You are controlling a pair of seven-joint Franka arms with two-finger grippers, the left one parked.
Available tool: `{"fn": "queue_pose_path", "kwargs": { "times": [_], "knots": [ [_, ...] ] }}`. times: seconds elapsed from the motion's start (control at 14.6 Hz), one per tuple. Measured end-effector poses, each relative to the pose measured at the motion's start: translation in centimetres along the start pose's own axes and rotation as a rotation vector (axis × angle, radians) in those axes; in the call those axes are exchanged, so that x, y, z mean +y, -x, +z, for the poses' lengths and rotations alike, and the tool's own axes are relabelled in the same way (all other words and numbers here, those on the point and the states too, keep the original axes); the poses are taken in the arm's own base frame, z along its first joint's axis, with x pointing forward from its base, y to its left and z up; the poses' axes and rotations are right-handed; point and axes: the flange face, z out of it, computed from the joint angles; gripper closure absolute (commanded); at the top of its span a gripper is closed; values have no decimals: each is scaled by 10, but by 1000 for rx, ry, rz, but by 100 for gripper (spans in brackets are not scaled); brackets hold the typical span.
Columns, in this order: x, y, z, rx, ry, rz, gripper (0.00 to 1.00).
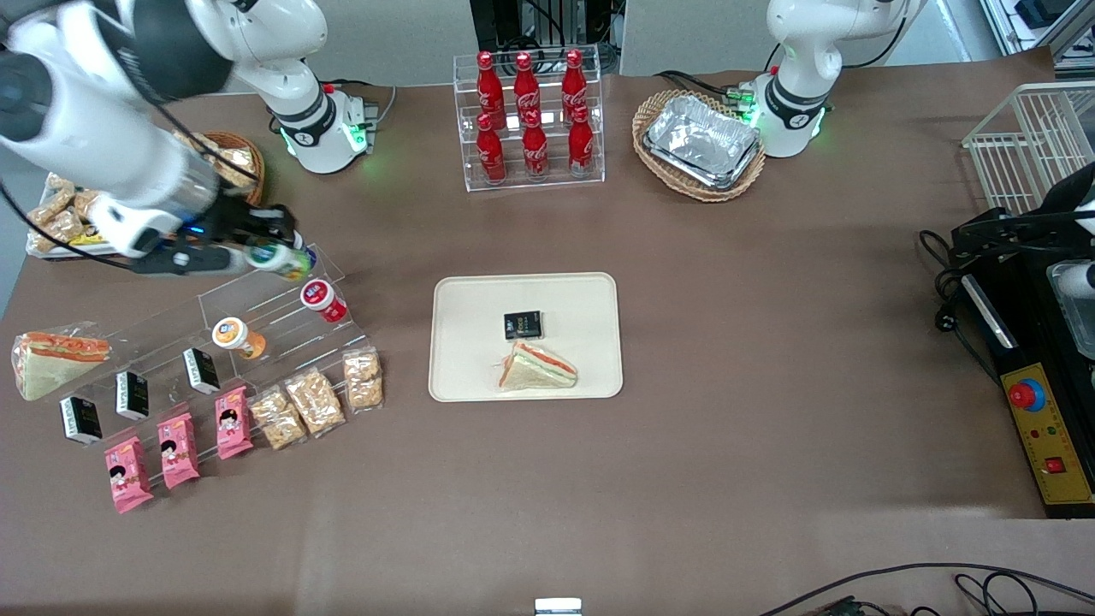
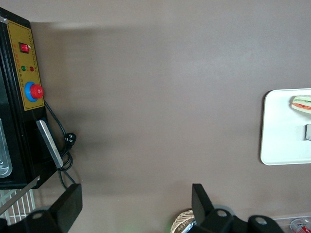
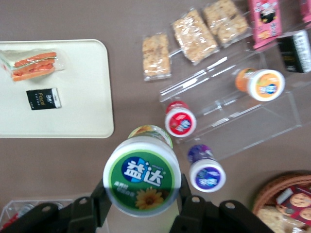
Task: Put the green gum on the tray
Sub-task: 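Lift the green bottle and carry it with the right gripper over the cream tray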
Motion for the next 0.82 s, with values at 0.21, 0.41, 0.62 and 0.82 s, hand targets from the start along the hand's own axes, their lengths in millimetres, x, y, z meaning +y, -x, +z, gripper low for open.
{"fn": "queue_pose_path", "kwargs": {
  "times": [0.21, 0.41, 0.62, 0.82],
  "knots": [
    [-47, -7, 52, -1, 2, 39, 66],
    [-83, -3, 99, 5, 1, 57, 66],
    [-104, -4, 134, 27, -9, 71, 66],
    [-123, -2, 182, 56, -18, 74, 66]
  ]
}}
